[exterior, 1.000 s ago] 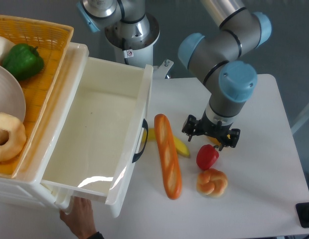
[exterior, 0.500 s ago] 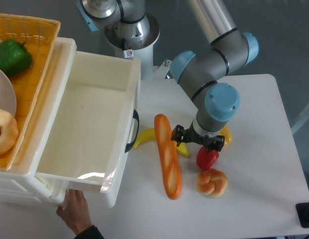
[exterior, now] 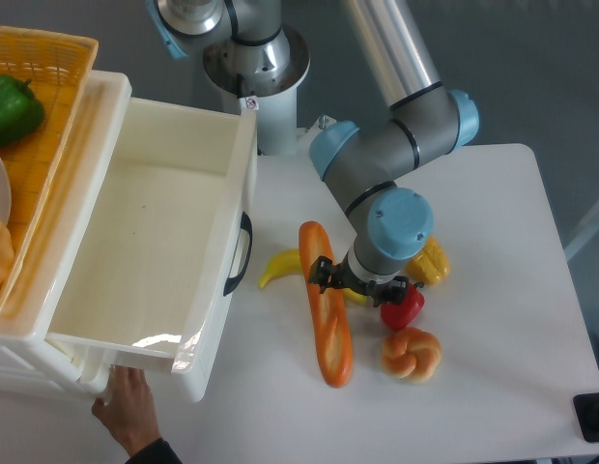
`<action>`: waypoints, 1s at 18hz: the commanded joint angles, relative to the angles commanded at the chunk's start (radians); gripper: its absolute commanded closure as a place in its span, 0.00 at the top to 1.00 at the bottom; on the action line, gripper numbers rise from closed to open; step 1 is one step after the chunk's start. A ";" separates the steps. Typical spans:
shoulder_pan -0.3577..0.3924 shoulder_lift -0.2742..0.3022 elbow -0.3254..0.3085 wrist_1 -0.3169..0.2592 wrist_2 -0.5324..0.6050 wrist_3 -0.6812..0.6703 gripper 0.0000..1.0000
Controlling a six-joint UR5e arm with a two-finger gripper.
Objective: Pick up the long bread
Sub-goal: 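Move the open gripper toward the middle of the long baguette, then lower the gripper onto the baguette and close it around the loaf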
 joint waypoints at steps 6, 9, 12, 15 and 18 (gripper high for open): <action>-0.017 -0.020 0.000 0.011 0.003 -0.031 1.00; -0.017 -0.022 0.000 0.011 0.003 -0.031 1.00; -0.017 -0.026 0.003 0.014 0.003 -0.031 0.86; -0.015 -0.031 0.012 0.014 0.005 -0.038 0.56; -0.012 -0.031 0.014 0.012 0.006 -0.037 0.22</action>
